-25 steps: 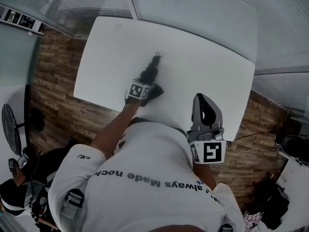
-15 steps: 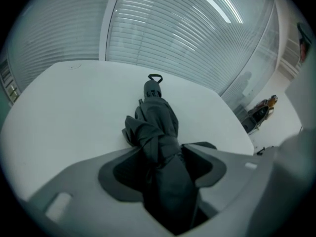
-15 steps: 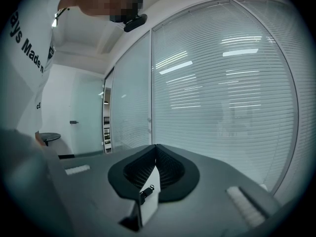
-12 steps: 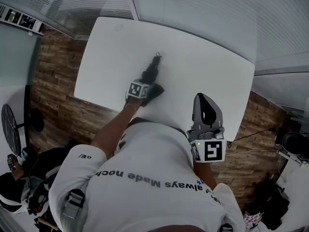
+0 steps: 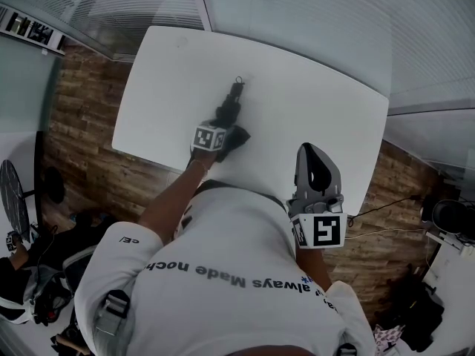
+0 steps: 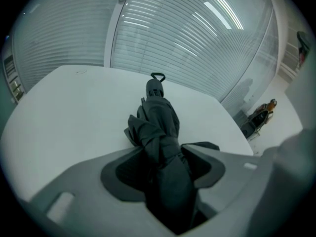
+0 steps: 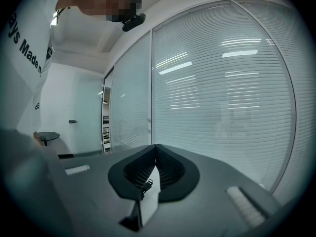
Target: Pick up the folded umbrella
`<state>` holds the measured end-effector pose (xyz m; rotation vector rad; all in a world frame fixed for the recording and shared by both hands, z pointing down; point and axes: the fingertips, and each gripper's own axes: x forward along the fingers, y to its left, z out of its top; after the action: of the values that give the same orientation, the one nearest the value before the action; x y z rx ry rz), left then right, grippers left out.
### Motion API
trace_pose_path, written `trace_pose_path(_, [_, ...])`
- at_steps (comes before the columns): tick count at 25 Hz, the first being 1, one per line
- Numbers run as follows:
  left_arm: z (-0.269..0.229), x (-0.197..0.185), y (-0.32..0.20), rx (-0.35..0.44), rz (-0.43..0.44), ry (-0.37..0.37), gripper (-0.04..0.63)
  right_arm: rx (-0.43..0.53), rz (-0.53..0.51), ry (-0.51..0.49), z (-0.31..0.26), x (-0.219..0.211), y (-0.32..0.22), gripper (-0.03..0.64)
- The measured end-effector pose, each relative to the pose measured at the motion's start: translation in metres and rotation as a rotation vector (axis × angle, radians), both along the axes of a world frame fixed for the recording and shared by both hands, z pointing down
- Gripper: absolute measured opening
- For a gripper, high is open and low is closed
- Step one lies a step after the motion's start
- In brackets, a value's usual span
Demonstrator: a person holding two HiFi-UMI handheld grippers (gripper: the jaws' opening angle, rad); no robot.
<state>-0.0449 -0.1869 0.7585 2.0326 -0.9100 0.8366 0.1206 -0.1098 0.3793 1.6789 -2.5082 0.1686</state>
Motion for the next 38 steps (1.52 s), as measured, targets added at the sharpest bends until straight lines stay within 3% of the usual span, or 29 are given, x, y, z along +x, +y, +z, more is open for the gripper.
trace_pose_path(10, [-0.052, 0.011, -0.009, 0.100, -0.017, 0.056, 0.233, 0.013, 0.005, 0.004, -0.008, -0.003, 0.009, 0.002])
trace_pose_path(28, [-0.191, 0.036, -0.035, 0.464, 0.003, 0.171, 0.233, 0.047, 0.006, 0.001, -0.023, -0.001, 0.020, 0.002])
trace_pose_path(38, [-0.261, 0.039, -0.030, 0.593, -0.016, 0.263, 0.233, 0.070, 0.001, -0.003, -0.037, -0.003, 0.027, 0.002])
